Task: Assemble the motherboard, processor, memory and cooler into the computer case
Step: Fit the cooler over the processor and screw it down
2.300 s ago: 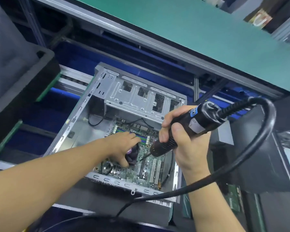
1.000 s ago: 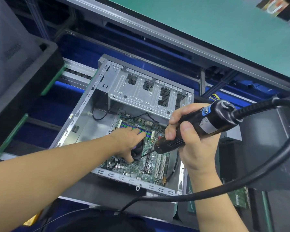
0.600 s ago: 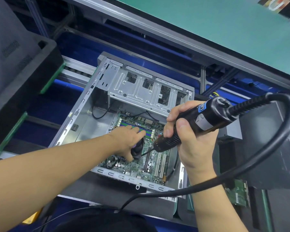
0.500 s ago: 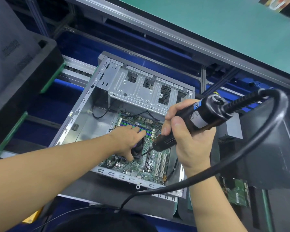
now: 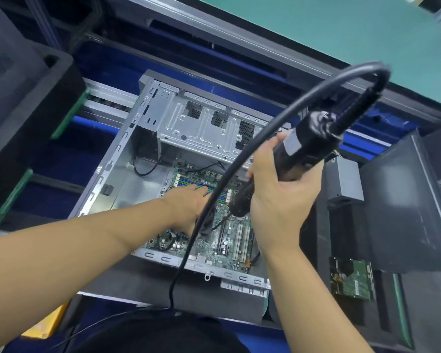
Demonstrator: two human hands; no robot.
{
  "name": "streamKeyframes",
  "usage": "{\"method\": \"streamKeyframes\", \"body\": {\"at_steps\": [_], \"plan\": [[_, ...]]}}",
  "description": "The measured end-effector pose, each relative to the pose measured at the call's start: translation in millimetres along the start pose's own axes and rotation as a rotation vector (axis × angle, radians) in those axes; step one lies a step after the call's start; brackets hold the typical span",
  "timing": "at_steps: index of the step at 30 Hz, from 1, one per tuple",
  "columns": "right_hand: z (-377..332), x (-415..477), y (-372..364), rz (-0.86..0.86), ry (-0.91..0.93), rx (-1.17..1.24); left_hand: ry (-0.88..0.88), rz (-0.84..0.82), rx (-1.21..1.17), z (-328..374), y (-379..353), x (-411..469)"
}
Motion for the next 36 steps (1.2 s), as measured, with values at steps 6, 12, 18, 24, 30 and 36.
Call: {"method": "streamKeyframes", "body": {"at_steps": [6,12,18,24,30,36], "plan": [[6.6,10.4,-17.1,-0.357,-0.12,0.108,-0.004,0.034,-0.027,-6.5,-5.8,5.2],[8.5,19.1,-23.4,-0.403,-0.142,0.131,-0.002,0.048,-0.005,-12.0,-8.7,6.6],[10.7,15.9,-15.4,-0.314,-0.112,0.095,0.0,0.126,-0.078,-6.9,-3.3,5.7],[4.8,11.9,-10.5,-0.189,-0.052,0.02,0.045,0.166,-0.093,-7.4,-3.7,2.9],[-0.7,2.0,-5.6,-0.072,0.037,-0.029,0.025,0.218,-0.002,-1.6,-2.8,2.2],[6.6,0.3,-14.5,-0.239,-0.058,0.028,0.022,0.194,-0.034,-1.5,-4.2,2.1]]}}
Point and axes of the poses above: each hand's wrist, its own x-axis towards the middle knuckle, its own y-axis out of the back of the hand, z = x × y, the point moved 7 cm from there along x, towards the middle knuckle, and after that the axes turned 4 degrees about x, right-handed, at the moved point
